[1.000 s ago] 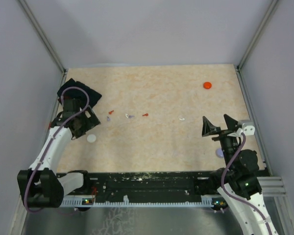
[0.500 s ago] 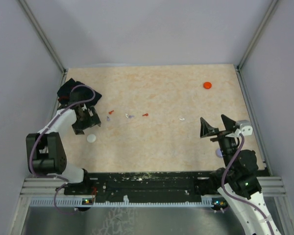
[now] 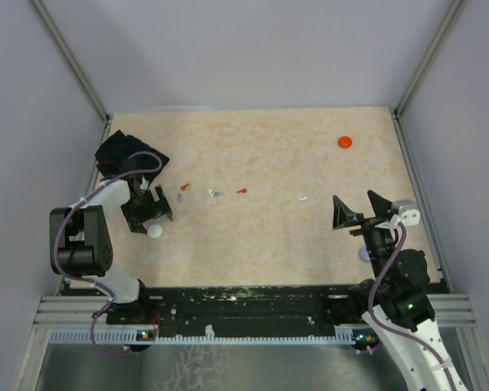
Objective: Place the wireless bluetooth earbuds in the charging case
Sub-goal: Pick up the charging case at the center of the board.
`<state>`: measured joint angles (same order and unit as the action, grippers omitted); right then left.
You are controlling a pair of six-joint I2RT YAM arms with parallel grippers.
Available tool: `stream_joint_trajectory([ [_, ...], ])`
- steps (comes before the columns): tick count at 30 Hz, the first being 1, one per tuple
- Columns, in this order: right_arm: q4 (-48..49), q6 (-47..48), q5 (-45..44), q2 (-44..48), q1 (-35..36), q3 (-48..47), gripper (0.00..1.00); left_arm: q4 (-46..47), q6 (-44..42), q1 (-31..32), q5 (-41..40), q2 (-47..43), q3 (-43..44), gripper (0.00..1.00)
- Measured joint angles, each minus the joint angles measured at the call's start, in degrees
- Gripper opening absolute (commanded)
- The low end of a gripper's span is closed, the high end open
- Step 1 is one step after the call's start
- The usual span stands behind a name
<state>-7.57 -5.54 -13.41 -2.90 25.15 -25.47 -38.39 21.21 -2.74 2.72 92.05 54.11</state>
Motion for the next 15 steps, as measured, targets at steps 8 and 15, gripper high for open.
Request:
stream_joint_trajectory([
  [8, 0.8, 0.0, 0.1, 0.0, 0.3, 0.4, 0.96, -2.0, 2.4, 0.0, 5.3, -3.4, -3.8, 0.93],
  [15, 0.8, 0.0, 0.4, 0.0, 0.4, 0.4, 0.96, -2.7, 3.7, 0.4, 5.4, -6.2, -4.2, 0.94],
])
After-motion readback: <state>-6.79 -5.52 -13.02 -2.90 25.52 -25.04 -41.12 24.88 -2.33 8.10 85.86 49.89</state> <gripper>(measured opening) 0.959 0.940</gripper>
